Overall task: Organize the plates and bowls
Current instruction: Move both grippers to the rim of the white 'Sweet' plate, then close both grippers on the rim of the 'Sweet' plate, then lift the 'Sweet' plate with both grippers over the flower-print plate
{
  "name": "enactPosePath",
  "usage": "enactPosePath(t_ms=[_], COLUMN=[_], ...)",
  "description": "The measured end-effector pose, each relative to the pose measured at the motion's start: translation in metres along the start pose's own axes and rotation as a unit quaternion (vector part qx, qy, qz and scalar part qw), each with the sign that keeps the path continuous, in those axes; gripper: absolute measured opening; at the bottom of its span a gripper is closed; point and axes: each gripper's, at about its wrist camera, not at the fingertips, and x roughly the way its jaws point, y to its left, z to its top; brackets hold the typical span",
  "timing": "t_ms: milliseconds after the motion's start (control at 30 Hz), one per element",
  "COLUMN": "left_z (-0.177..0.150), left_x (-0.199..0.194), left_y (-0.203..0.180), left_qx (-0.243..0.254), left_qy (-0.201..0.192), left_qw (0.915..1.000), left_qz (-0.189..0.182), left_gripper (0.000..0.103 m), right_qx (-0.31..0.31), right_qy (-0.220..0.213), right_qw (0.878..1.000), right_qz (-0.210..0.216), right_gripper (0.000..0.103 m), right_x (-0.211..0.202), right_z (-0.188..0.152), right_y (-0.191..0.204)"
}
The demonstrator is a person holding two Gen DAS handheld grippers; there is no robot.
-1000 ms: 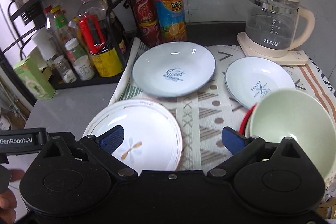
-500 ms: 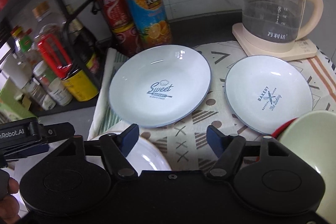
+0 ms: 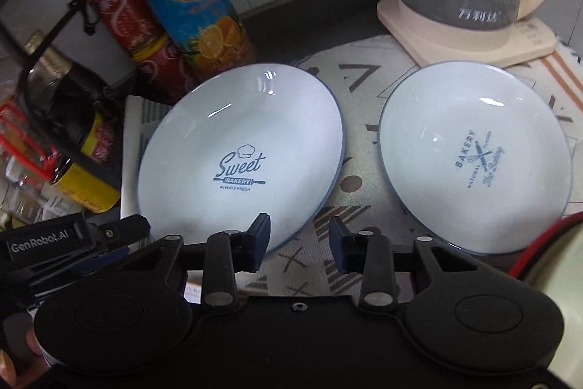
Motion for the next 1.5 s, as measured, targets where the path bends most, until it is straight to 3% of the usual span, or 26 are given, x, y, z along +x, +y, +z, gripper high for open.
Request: enactPosePath(t_ms=[367, 433, 600, 933, 1500], left_z=[0.008, 0.008, 0.007, 0.003, -0.058], left_x=[0.035, 0.04, 0.038, 0.009, -0.075], left_y=[0.002, 0.003, 0.001, -0.001, 0.007], left_qx=[-0.005, -0.007, -0.003, 0.006, 0.007], left_qy=[0.012, 0.016, 0.014, -0.011, -0.052], left_qw=[0.9997, 0.9995, 0.9993, 0.9997, 0.9986], left_qz=[0.022, 0.027, 0.033, 0.02, 0.002], left_gripper=[0.019, 0.013, 0.012, 0.01, 0.011], right_qx=[0.035, 0.045, 0.049, 0.03, 0.0], right_qy=[0.018, 0.019, 0.018, -0.015, -0.074], right_qw=[0.999, 0.999, 0.999, 0.999, 0.997], right_qz=[-0.007, -0.002, 0.006, 0.024, 0.026], right_gripper=[0.021, 0.021, 0.019, 0.014, 0.015], right_x=[0.036, 0.04, 0.044, 0.014, -0.06], right_z=[0.009, 0.009, 0.009, 0.004, -0.038], right_y=[-0.007, -0.01, -0.011, -0.003, -0.001])
